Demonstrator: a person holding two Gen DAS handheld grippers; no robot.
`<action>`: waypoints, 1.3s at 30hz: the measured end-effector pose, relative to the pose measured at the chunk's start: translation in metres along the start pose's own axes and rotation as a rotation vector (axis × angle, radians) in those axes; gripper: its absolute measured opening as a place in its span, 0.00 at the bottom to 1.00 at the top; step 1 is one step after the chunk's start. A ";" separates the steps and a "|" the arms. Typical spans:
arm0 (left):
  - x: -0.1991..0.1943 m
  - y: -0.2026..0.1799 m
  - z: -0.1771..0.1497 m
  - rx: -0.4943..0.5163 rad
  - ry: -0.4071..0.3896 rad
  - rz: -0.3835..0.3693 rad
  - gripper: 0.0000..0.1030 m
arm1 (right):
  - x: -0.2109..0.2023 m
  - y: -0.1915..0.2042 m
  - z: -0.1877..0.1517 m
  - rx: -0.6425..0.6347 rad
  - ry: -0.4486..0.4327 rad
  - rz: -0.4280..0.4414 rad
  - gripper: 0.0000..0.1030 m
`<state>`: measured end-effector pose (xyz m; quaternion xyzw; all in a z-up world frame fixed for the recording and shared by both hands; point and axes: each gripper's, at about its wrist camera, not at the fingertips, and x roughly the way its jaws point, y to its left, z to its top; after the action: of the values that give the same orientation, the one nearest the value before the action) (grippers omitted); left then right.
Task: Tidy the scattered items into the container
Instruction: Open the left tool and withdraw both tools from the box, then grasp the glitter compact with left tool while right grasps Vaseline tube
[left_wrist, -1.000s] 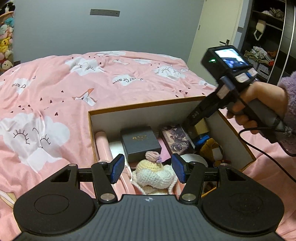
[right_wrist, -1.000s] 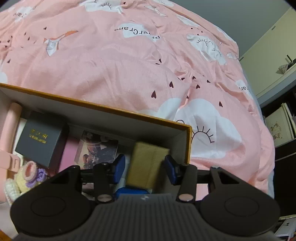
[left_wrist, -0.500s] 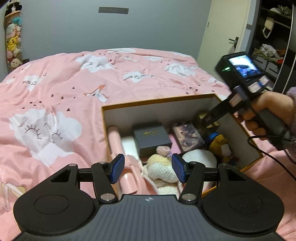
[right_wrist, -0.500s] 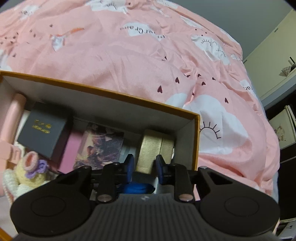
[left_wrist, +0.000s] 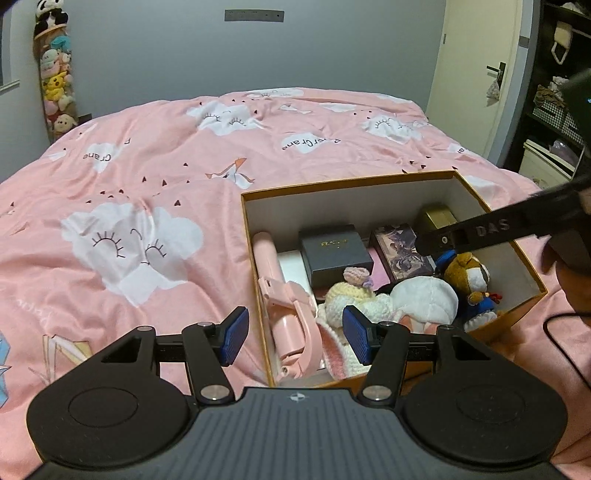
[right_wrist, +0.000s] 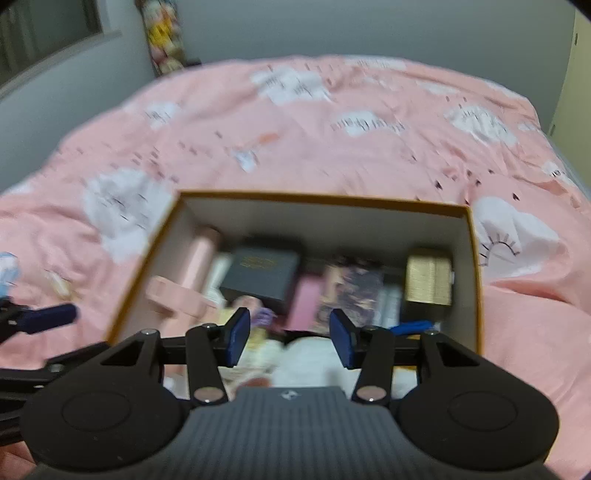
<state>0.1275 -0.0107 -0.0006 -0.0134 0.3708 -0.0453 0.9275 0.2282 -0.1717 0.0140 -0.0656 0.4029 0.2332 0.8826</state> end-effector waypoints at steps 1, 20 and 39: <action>-0.003 0.000 -0.001 -0.001 0.000 0.005 0.65 | -0.006 0.004 -0.004 0.004 -0.028 0.009 0.53; -0.036 0.044 -0.036 -0.167 0.063 0.104 0.65 | -0.035 0.081 -0.075 -0.112 -0.103 0.212 0.69; -0.014 0.079 -0.079 -0.232 0.323 0.122 0.65 | 0.030 0.100 -0.115 -0.171 0.213 0.208 0.65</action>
<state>0.0688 0.0702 -0.0523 -0.0900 0.5175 0.0524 0.8493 0.1202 -0.1080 -0.0780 -0.1228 0.4774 0.3483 0.7973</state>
